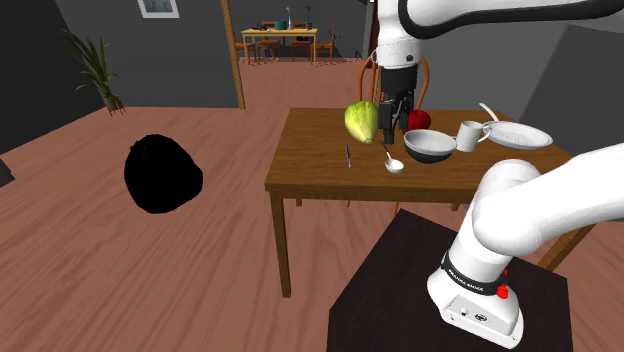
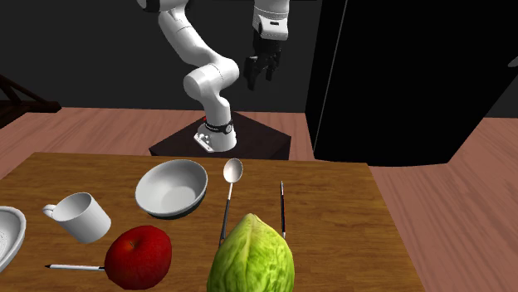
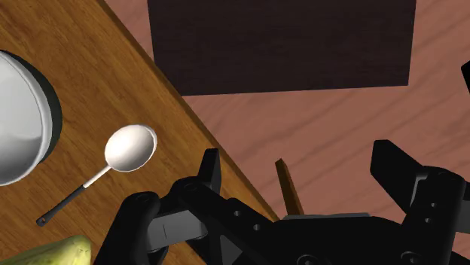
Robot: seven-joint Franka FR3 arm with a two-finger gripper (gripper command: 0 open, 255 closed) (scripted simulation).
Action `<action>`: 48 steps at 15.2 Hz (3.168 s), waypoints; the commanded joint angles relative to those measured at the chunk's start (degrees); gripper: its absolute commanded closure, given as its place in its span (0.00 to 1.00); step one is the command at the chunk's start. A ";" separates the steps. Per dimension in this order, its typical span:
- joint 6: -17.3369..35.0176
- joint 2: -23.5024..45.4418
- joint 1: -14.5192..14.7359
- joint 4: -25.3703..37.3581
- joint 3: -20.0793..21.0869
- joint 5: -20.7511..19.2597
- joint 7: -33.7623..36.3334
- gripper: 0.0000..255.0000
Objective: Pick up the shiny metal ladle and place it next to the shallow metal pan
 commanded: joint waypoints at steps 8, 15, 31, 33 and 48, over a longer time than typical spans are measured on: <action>12.86 8.53 -6.10 -1.54 -5.56 -1.25 5.12 0.00; 24.93 18.21 -11.20 -1.08 -11.61 -1.01 9.38 0.00; 46.09 38.59 -17.41 1.89 -23.21 8.04 11.66 0.00; 47.70 39.70 -17.53 1.23 -22.98 8.84 11.08 0.00; 49.79 41.22 -17.59 0.47 -22.76 9.97 10.26 1.00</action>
